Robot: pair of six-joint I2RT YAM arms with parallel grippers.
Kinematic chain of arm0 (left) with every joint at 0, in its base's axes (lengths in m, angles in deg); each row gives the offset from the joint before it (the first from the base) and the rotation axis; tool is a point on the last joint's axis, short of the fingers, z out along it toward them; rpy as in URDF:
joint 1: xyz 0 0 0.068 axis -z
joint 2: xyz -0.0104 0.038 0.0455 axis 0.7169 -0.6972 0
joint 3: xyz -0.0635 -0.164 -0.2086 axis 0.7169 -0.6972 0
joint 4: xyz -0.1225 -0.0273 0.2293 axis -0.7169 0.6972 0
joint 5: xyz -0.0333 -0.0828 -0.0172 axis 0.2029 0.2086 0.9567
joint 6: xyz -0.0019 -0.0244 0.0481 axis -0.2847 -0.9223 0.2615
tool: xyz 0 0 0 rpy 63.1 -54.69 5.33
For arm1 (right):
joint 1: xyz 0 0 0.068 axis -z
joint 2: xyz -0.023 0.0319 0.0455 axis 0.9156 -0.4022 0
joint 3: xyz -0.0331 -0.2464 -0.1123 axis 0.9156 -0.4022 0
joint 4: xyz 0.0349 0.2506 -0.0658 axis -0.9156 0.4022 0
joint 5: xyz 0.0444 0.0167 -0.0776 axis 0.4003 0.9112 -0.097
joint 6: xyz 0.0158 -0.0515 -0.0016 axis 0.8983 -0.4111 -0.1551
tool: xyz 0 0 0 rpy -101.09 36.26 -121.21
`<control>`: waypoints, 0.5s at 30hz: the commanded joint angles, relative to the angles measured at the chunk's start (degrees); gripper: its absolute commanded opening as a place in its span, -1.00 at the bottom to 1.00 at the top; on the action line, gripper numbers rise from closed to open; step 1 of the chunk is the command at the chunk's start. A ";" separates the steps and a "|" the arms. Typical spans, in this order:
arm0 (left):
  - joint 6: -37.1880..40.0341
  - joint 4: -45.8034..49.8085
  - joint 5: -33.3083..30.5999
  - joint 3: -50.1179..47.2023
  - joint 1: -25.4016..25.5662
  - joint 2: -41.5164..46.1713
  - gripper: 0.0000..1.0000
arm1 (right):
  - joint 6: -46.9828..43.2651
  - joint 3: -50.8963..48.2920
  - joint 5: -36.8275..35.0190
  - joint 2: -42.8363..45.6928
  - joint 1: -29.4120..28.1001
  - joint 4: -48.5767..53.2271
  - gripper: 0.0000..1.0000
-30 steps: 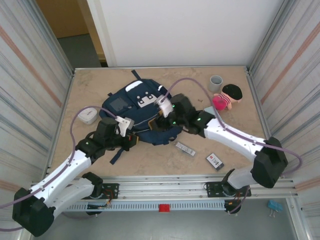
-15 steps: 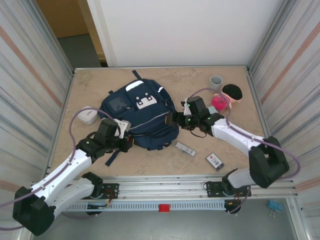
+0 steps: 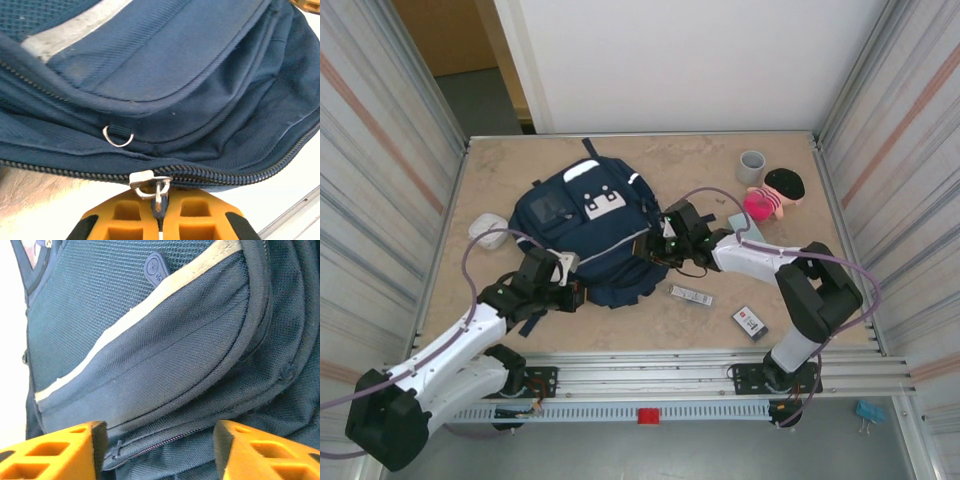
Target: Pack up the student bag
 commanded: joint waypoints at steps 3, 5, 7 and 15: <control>0.10 -4.79 4.17 1.49 5.03 0.88 -1.00 | 5.53 0.90 -1.30 -1.15 -2.23 -11.50 -0.26; 0.14 -5.30 4.11 2.40 7.74 -0.68 -0.95 | 5.45 1.10 -2.87 -0.82 -2.83 -11.49 -0.31; -0.47 -6.13 3.24 3.38 9.91 -2.81 -0.91 | 5.53 1.03 -4.40 -0.32 -3.41 -11.50 -0.34; -2.64 -7.30 -1.96 8.31 13.02 -11.77 -0.83 | 2.66 1.06 -5.54 3.09 -3.30 -7.92 -0.20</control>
